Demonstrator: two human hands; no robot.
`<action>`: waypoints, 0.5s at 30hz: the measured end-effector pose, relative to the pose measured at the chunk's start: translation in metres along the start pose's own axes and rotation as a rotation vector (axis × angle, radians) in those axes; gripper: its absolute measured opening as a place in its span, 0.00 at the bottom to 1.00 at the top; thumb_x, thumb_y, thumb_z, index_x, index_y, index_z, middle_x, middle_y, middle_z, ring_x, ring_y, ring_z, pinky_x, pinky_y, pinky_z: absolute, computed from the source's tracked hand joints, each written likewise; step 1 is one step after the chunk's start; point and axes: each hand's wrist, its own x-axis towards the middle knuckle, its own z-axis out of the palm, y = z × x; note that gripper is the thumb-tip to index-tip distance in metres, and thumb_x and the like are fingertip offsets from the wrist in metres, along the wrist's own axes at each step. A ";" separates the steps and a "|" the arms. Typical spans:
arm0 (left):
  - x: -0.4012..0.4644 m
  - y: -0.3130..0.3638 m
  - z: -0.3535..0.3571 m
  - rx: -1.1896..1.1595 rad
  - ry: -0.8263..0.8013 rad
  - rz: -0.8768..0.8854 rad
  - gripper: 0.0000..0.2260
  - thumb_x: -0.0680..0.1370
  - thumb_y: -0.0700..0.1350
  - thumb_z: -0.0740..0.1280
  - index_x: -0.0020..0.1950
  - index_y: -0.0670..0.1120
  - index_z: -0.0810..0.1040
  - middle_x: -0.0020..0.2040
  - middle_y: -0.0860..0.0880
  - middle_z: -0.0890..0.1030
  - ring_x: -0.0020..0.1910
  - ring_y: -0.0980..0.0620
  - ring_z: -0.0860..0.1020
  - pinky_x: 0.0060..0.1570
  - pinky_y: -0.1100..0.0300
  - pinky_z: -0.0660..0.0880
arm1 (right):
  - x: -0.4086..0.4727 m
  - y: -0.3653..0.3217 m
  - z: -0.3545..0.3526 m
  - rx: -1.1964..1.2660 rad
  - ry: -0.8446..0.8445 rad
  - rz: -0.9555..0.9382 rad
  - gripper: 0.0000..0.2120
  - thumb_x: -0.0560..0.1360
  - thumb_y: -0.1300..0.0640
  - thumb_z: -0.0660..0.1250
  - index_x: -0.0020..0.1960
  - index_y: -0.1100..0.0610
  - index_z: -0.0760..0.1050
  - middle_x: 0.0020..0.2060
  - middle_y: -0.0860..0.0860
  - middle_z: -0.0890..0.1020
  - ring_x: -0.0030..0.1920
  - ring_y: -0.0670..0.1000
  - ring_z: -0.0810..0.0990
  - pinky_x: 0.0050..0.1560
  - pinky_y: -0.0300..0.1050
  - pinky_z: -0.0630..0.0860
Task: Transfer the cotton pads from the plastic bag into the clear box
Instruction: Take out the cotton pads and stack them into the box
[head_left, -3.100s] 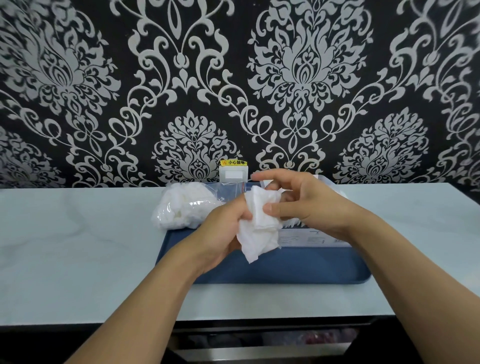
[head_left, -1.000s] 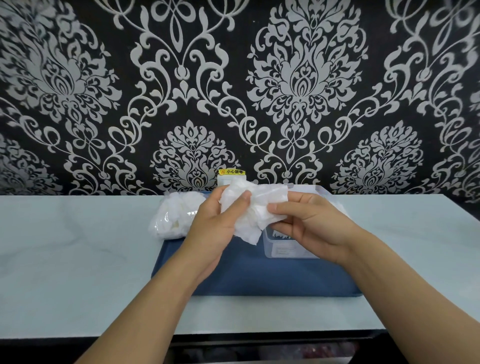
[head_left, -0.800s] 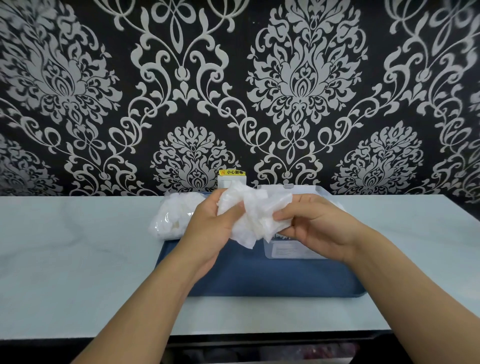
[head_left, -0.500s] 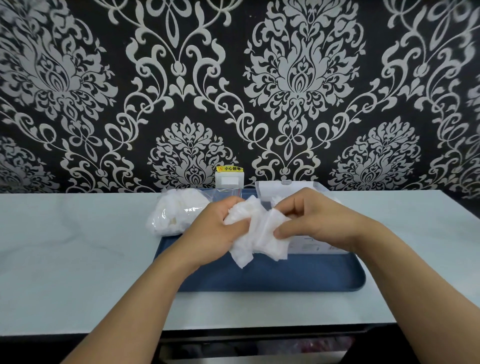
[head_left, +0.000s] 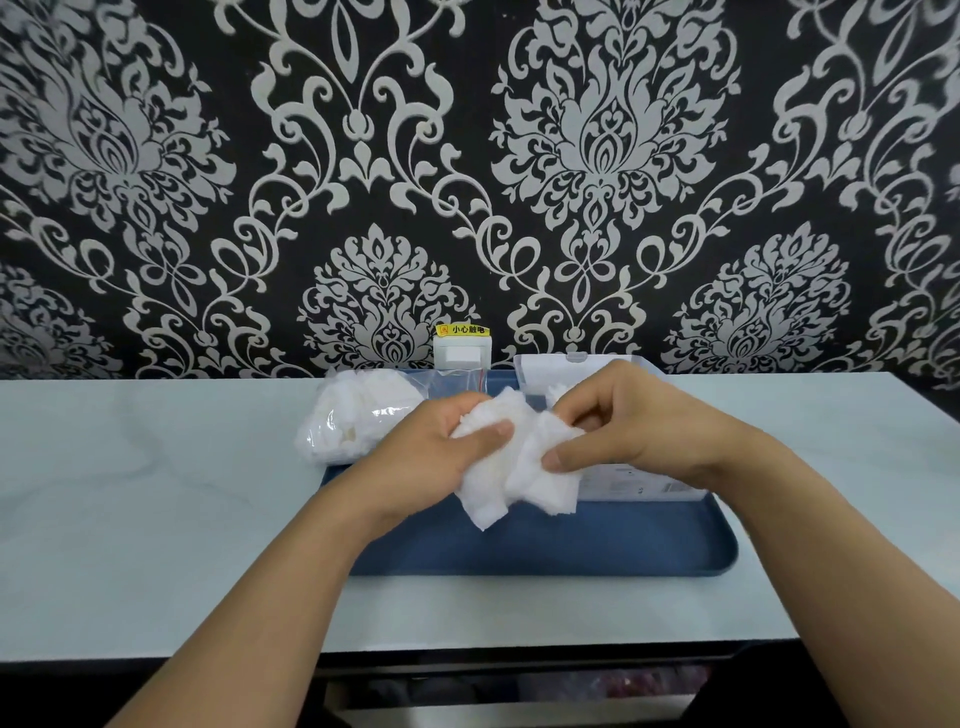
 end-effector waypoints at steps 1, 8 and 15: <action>0.000 0.001 0.000 -0.082 0.047 0.000 0.07 0.83 0.46 0.65 0.57 0.50 0.82 0.52 0.48 0.87 0.49 0.53 0.84 0.49 0.57 0.78 | -0.001 0.002 -0.006 0.104 0.040 -0.025 0.09 0.69 0.70 0.76 0.49 0.67 0.84 0.33 0.50 0.84 0.32 0.44 0.78 0.35 0.34 0.75; 0.002 0.006 0.007 -0.364 0.327 0.013 0.10 0.85 0.51 0.59 0.61 0.55 0.79 0.56 0.50 0.86 0.57 0.48 0.83 0.56 0.49 0.80 | -0.006 0.008 -0.015 0.789 -0.034 -0.086 0.23 0.63 0.65 0.80 0.57 0.62 0.83 0.53 0.59 0.85 0.51 0.55 0.86 0.51 0.47 0.84; 0.008 0.008 0.025 -0.301 0.684 0.211 0.09 0.86 0.51 0.56 0.54 0.60 0.75 0.50 0.54 0.83 0.49 0.53 0.82 0.46 0.53 0.79 | 0.001 -0.003 0.016 1.073 -0.064 -0.001 0.26 0.68 0.64 0.72 0.66 0.64 0.77 0.61 0.61 0.81 0.55 0.57 0.81 0.52 0.50 0.80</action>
